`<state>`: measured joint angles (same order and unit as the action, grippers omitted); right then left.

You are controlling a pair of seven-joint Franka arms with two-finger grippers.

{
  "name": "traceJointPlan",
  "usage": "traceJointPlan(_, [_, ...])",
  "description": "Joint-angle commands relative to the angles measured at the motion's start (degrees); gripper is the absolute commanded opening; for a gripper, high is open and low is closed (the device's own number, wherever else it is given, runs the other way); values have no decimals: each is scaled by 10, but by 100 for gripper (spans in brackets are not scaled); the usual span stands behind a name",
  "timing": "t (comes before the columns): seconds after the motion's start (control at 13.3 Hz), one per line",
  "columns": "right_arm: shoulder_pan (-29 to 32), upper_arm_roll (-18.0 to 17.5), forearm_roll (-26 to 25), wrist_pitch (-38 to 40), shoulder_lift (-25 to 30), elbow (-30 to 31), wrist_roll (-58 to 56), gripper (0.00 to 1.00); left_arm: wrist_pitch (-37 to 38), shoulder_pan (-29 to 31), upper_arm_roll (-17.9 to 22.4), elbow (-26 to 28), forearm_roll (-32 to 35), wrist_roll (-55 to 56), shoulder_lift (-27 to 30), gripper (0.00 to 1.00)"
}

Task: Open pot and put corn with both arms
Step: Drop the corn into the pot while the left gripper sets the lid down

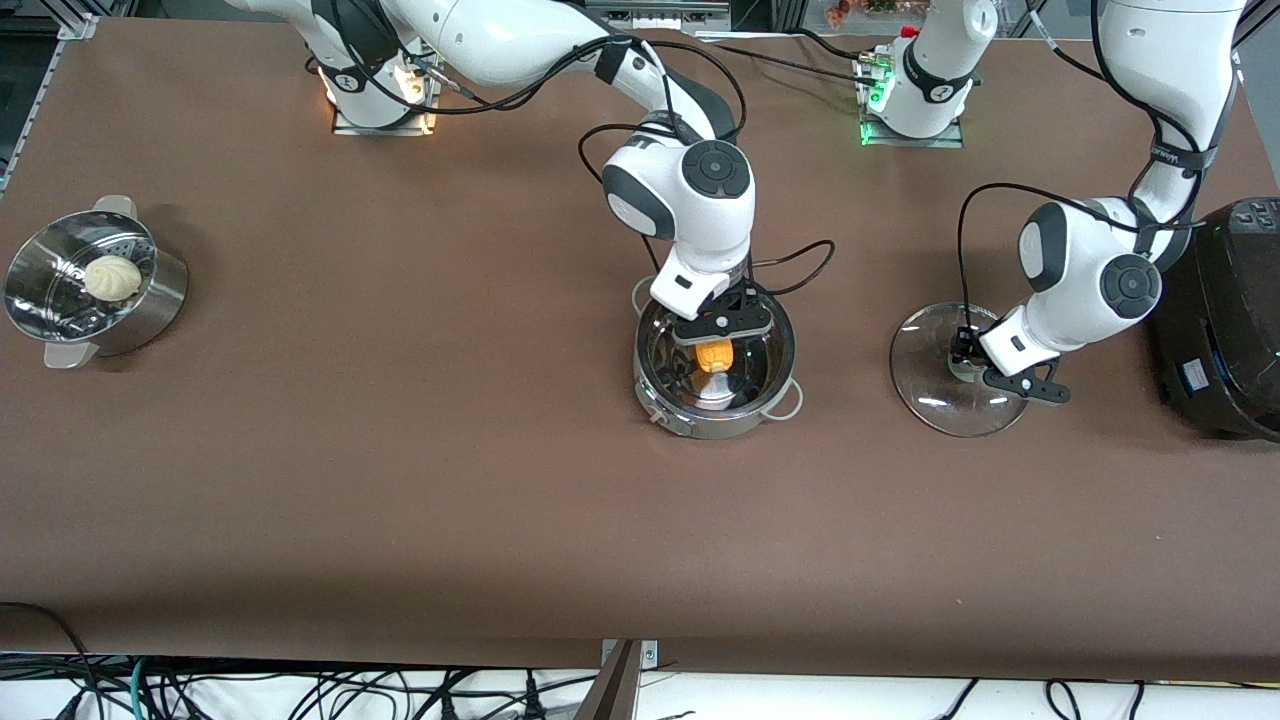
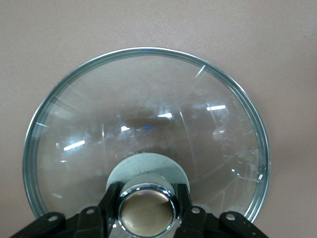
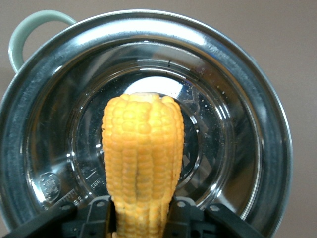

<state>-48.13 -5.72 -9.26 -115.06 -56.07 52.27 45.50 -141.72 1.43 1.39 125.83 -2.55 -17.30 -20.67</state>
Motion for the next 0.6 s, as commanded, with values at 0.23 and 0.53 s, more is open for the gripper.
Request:
traceJointPlan(0.23, [-4, 1, -10, -3, -17, -19, -21, 60, 5, -2, 2, 4, -21, -18, 23, 99])
traceJointPlan(0.53, [-4, 1, -12, -1, -17, -19, -24, 91, 47, 9, 3, -3, -30, -15, 66, 100])
